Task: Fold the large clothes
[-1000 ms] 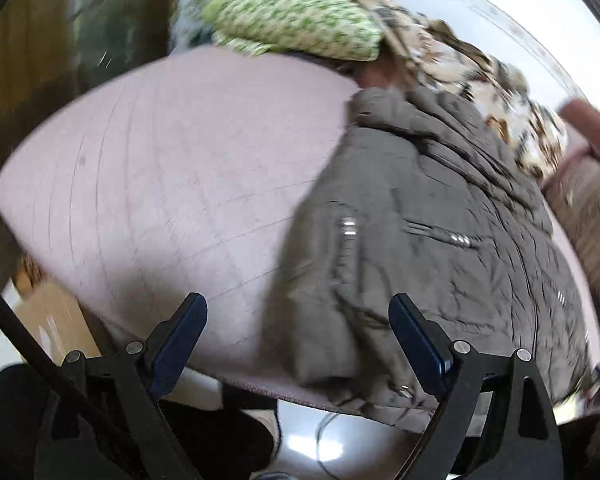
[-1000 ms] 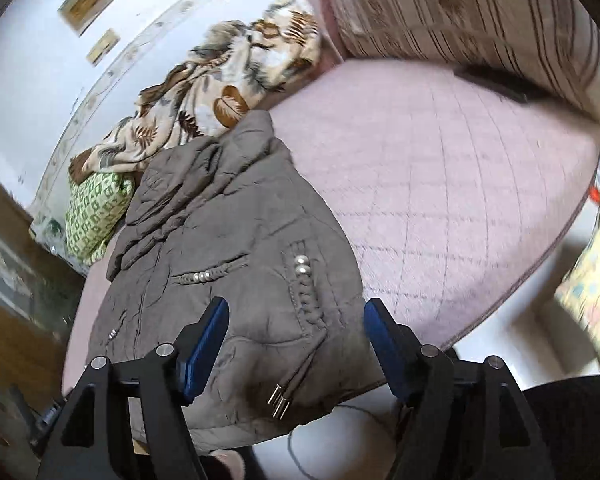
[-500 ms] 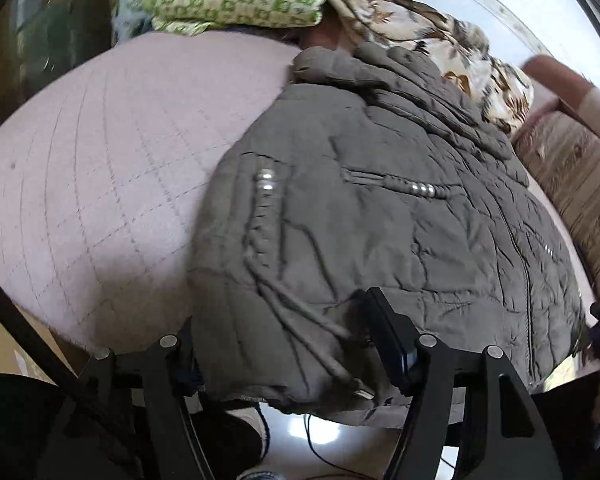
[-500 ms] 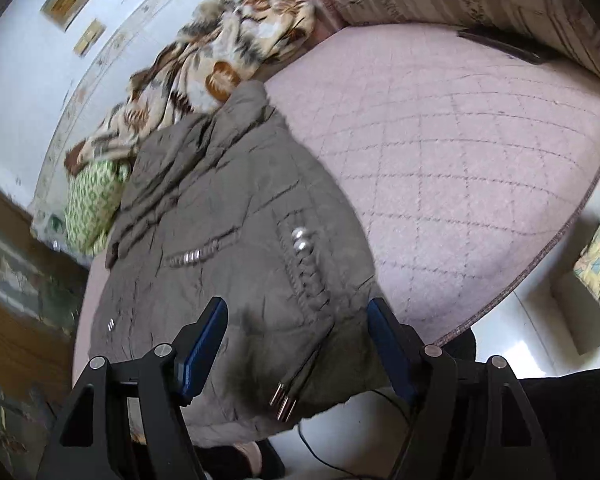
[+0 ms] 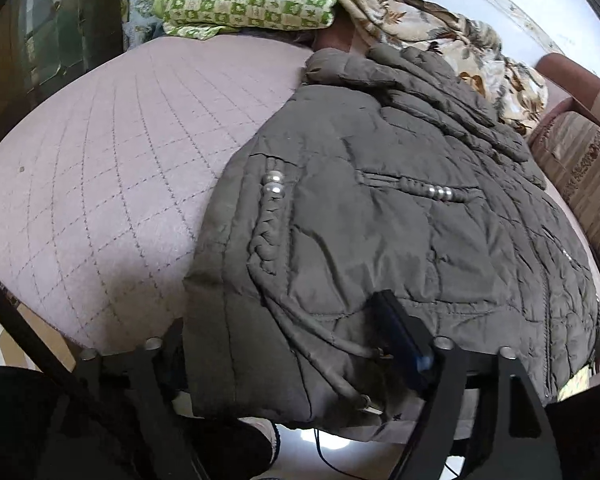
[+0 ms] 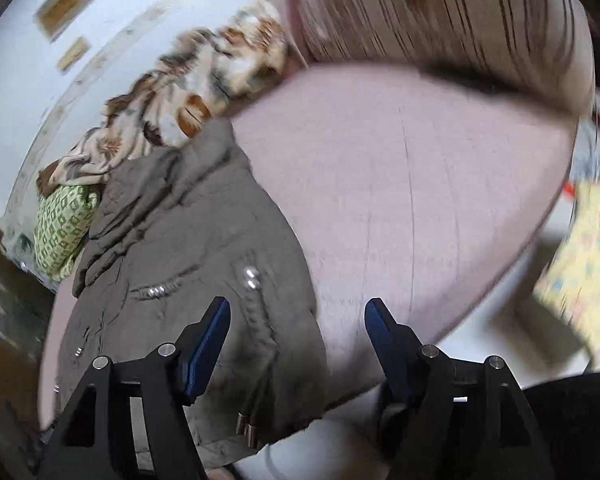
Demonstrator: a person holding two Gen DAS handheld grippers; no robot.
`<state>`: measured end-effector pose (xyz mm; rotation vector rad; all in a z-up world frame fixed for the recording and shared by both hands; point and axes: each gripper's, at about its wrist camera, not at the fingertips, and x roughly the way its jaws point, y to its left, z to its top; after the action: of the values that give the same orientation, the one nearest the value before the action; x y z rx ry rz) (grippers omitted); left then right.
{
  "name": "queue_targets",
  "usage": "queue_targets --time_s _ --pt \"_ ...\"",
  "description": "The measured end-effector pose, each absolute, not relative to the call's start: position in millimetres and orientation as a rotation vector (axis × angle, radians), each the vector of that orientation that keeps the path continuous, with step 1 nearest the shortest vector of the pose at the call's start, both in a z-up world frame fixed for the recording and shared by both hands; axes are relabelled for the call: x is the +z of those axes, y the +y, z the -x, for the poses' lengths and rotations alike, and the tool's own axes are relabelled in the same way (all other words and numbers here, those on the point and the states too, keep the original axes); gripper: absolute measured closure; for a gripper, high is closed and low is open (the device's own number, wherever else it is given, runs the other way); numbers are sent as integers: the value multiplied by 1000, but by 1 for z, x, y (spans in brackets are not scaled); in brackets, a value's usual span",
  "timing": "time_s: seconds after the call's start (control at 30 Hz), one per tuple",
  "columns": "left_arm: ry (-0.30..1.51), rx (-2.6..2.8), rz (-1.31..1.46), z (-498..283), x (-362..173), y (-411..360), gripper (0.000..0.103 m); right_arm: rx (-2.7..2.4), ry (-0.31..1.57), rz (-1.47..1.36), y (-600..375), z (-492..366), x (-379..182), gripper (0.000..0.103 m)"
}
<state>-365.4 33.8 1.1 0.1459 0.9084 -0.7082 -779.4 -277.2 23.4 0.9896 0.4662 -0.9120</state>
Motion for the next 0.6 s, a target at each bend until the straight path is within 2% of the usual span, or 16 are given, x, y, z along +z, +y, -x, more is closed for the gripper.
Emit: queue_targets --time_s 0.03,0.1,0.13,0.2,0.23,0.3,0.33,0.47,0.6 --pt "914 -706 -141 364 0 33 15 -882 483 -1025 -281 778 17 31" --pt "918 -707 -139 363 0 33 15 -829 518 -1060 -283 774 8 50" --pt "916 -709 -144 363 0 33 15 -805 548 -1057 -282 768 6 65" --pt "906 -720 -166 366 1 30 18 -792 600 -1015 -278 757 4 70" --pt "898 -731 -170 368 2 30 29 -796 614 -993 -277 754 5 73" --pt "846 -736 -188 377 8 30 43 -779 627 -966 -274 751 8 84" --pt "817 -736 -202 381 11 30 47 -771 615 -939 -271 750 13 89" --pt "807 -728 -245 384 8 25 47 -813 564 -772 -254 743 33 90" --pt "839 -725 -244 378 4 23 41 -808 604 -896 -271 748 10 89"
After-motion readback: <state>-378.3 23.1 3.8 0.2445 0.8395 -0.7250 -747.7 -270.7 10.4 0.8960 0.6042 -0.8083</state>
